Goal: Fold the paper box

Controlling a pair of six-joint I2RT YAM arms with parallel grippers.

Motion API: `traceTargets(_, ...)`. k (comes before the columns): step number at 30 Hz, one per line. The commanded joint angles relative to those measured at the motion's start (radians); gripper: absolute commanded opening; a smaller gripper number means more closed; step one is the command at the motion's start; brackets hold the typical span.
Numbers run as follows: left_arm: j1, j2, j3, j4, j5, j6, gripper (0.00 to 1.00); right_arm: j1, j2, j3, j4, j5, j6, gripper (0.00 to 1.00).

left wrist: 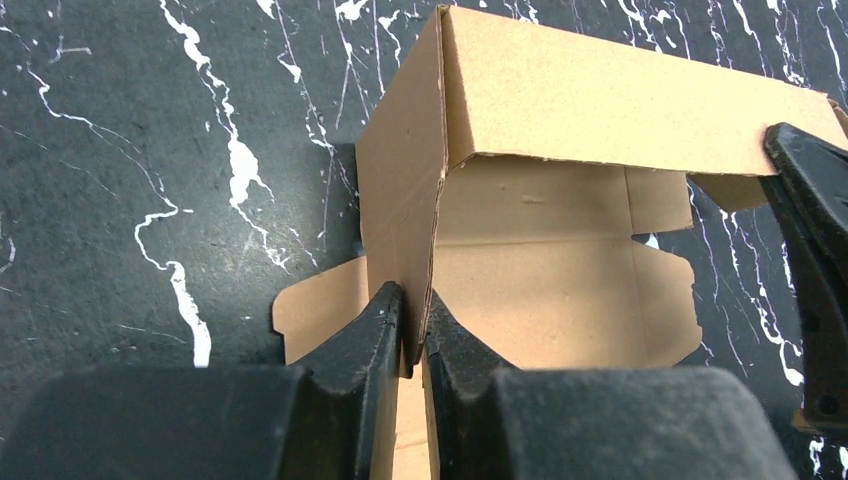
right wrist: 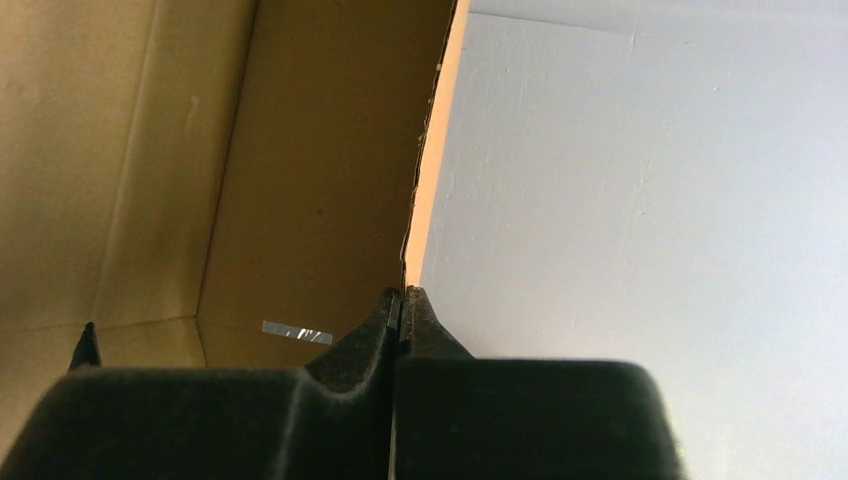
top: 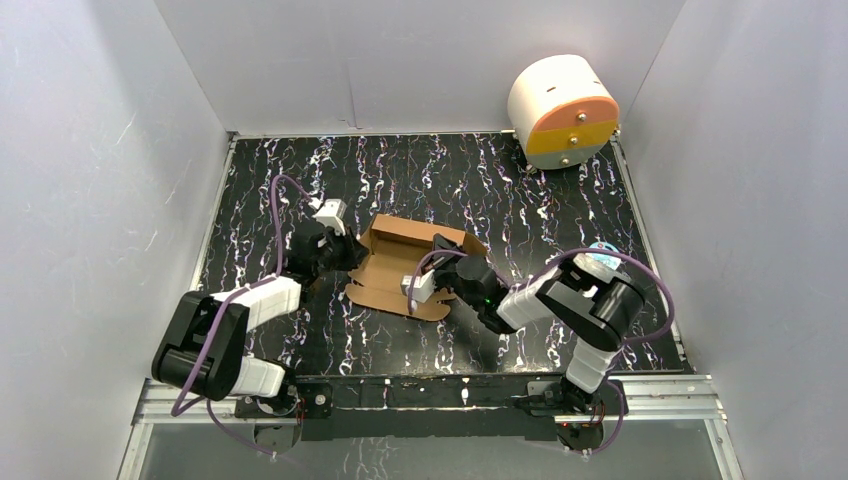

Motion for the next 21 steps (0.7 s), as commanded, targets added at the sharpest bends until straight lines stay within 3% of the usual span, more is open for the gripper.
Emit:
traceTargets(1,-0.027,-0.013,-0.014,-0.033,-0.041,-0.03,0.12,0.014,0.05,-0.029,0.126,0.008,-0.048,0.0)
traceTargets(9,-0.054,-0.003,-0.054,-0.007,-0.063,-0.079,0.16,0.036,0.101,-0.065,0.254,0.057,-0.129,0.0)
traceTargets(14,-0.057,0.006,-0.129,0.122,-0.027,-0.166,0.2,0.055,0.125,-0.072,0.29,0.076,-0.161,0.0)
traceTargets(21,-0.056,-0.061,-0.096,0.076,-0.01,-0.172,0.29,0.059,0.125,-0.081,0.301,0.082,-0.169,0.0)
